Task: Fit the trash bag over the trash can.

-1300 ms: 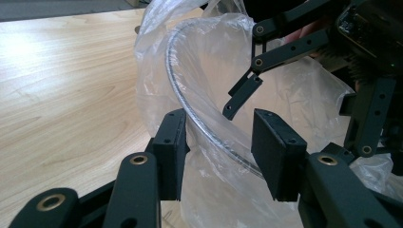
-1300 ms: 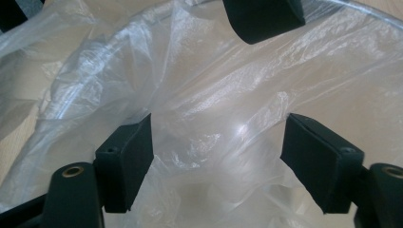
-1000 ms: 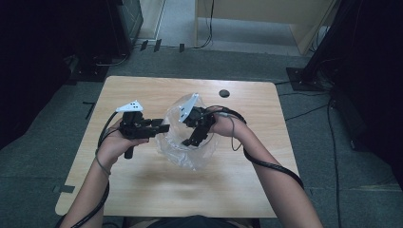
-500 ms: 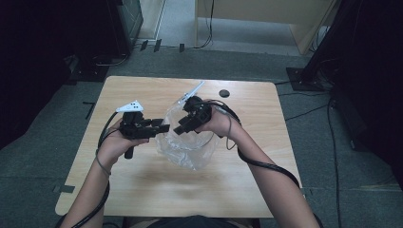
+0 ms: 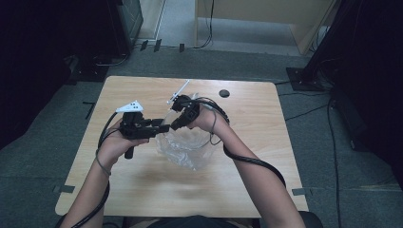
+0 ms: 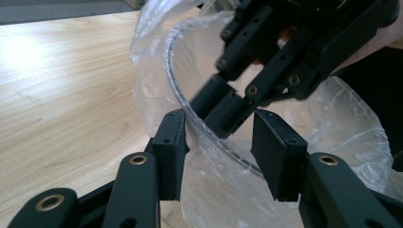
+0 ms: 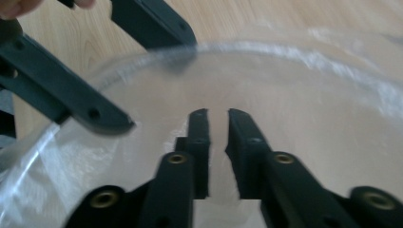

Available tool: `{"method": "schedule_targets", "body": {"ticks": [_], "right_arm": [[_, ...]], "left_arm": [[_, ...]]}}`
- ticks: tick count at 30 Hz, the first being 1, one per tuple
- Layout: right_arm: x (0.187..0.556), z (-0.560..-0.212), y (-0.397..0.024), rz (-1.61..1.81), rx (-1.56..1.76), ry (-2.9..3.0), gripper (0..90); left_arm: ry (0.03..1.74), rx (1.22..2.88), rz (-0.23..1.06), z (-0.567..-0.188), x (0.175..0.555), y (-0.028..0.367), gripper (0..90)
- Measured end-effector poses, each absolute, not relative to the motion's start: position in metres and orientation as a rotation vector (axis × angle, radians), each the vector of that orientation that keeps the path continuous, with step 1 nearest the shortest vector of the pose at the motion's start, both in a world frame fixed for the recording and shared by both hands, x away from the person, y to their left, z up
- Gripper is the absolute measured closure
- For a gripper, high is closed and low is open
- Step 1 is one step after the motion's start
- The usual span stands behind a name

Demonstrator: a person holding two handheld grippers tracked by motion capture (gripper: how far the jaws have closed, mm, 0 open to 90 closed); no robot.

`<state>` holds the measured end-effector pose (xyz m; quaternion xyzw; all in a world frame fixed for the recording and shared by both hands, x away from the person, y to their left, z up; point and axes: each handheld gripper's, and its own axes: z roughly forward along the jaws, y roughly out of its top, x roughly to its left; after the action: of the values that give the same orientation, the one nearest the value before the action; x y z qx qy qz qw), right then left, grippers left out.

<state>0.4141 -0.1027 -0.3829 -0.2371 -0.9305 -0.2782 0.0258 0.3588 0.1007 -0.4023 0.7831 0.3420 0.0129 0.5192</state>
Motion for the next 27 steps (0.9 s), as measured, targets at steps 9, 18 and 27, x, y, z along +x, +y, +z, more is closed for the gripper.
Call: {"method": "schedule_targets", "body": {"ticks": [9,18,27], "right_arm": [[0.422,-0.404,-0.096,-0.897,-0.747,-2.823,49.9],[0.422,-0.408,-0.095,-0.859,-0.788,-2.817,44.2],[0.414,-0.383,-0.1,-0.856,-0.652,-2.906,43.8]], "left_arm": [[0.83,1.874,0.041,-0.403,0.359,0.103,54.5],[0.822,1.877,0.043,-0.403,0.359,0.102,54.2],[0.821,1.872,0.05,-0.402,0.359,0.103,53.9]]}}
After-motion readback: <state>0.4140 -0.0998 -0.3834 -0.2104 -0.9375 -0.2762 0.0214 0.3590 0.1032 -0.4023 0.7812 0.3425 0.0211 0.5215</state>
